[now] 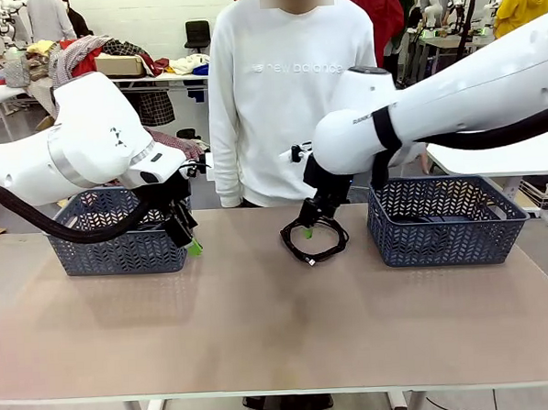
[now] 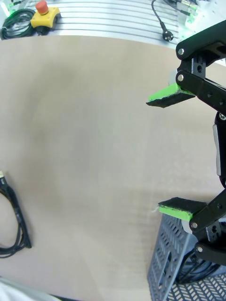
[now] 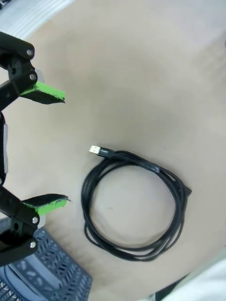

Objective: Organize the cables according to human instructions.
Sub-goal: Pick up a bundle of cables and place it in the basket indicated by the human.

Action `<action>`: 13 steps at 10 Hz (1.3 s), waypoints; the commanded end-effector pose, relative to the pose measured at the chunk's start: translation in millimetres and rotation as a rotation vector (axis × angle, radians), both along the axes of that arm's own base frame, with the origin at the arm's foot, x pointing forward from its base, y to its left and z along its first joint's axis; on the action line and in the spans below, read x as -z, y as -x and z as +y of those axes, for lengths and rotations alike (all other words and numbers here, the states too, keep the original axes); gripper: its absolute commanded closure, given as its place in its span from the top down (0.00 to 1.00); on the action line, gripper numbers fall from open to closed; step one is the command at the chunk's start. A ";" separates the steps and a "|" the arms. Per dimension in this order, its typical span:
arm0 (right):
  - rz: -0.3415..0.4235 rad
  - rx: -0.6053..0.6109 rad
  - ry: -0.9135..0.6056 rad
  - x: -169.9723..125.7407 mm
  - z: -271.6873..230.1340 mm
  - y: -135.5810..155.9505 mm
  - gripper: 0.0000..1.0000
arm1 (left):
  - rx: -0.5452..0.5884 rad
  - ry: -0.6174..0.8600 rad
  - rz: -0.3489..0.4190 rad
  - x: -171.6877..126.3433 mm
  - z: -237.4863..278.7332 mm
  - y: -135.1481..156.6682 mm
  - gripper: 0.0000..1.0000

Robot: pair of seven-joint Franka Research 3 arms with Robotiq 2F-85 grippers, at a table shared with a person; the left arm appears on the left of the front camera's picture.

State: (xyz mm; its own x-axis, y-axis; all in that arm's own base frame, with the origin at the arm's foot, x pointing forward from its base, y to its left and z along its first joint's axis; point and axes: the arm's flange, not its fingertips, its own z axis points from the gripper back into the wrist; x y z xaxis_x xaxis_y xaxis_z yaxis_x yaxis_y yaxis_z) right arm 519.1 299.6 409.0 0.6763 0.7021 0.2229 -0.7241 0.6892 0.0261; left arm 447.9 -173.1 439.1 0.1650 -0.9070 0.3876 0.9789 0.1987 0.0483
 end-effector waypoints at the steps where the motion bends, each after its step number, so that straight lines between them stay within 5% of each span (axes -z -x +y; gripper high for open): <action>1: 0.023 0.039 0.039 0.6 21.9 -17.8 1.00 | -0.002 0.002 0.004 -0.8 1.5 -0.9 1.00; 10: 0.034 0.026 0.018 9.4 16.9 -20.0 1.00 | -0.002 0.002 0.004 -0.8 1.5 -0.9 1.00; 13: 0.029 0.126 0.056 27.7 37.7 -26.2 1.00 | -0.002 0.002 0.004 -0.8 1.5 -0.9 1.00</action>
State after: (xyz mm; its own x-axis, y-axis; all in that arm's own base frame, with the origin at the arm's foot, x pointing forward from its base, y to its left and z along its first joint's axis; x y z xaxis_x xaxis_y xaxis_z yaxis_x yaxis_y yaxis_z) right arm 539.8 321.3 384.4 0.7346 0.6578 0.1661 -0.6719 0.7394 0.0433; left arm 448.0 -173.1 439.1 0.1651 -0.9069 0.3876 0.9788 0.1989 0.0483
